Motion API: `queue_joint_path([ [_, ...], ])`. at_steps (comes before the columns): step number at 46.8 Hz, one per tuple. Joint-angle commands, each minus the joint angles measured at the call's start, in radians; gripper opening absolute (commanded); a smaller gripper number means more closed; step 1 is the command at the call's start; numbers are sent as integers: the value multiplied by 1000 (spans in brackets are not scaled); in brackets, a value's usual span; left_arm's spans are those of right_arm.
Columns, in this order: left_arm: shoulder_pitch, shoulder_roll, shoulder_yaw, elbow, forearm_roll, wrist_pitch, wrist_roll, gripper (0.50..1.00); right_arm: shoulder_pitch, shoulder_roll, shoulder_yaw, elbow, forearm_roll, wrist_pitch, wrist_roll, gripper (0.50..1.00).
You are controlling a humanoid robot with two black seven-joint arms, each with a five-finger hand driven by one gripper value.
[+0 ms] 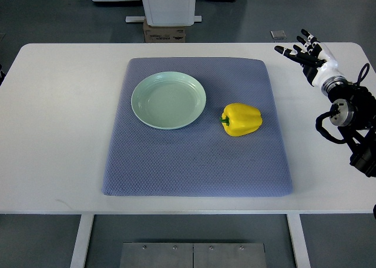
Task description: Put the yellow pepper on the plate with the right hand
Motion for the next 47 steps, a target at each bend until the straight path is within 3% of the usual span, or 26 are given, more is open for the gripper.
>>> queue_joint_path([
  [1, 1, 0, 0, 0, -1, 0, -1, 1000, 0, 0, -1, 0, 0, 0, 0, 1000],
  [47, 1, 0, 0, 2, -2, 2, -1, 1000, 0, -5, 1, -14, 0, 0, 1, 1000],
])
